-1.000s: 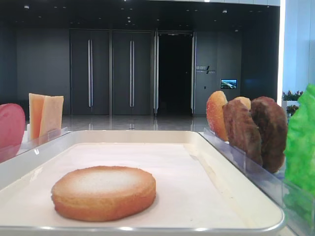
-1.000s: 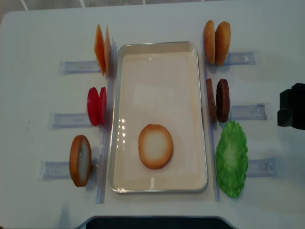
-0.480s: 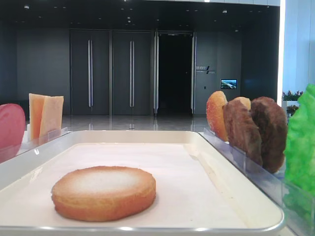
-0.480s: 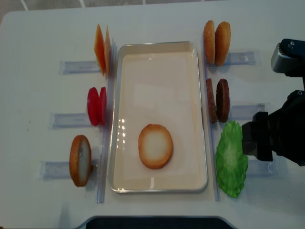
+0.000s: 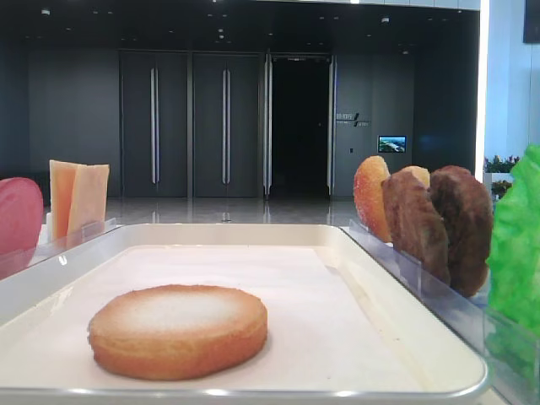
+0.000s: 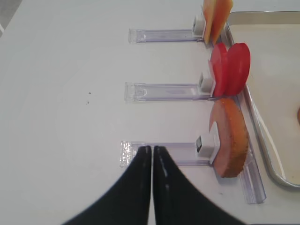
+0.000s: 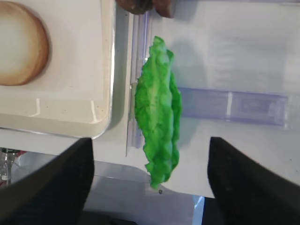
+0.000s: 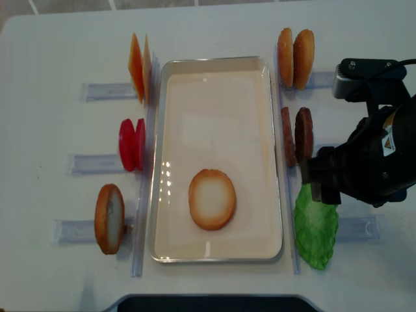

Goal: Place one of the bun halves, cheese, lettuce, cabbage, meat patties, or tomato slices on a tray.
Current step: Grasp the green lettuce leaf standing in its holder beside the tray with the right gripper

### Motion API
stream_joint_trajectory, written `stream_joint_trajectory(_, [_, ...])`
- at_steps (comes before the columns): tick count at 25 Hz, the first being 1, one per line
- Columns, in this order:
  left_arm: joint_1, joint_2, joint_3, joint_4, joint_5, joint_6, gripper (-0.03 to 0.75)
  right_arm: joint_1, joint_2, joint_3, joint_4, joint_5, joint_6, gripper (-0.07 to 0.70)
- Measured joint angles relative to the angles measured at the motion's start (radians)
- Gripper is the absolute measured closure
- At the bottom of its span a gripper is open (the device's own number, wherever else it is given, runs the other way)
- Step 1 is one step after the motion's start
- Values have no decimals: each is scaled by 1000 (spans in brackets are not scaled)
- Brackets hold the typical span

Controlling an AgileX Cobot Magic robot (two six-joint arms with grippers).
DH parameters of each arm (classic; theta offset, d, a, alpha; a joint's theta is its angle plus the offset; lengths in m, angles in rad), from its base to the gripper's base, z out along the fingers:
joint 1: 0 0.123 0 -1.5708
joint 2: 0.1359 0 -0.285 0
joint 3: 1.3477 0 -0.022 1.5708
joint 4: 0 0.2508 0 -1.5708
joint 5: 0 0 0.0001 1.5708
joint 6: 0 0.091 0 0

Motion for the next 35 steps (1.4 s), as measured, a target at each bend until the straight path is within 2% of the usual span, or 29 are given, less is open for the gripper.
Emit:
stream_joint_trajectory(9, [0, 0, 0, 0, 0, 0, 722, 0, 94, 0, 1, -28, -31, 128])
stream_joint_trajectory(25, [0, 0, 0, 0, 0, 0, 722, 1, 107, 1, 1, -30, -42, 318])
stream_joint_trajectory(35, [0, 0, 0, 0, 0, 0, 722, 1, 107, 10, -4, -31, -46, 330])
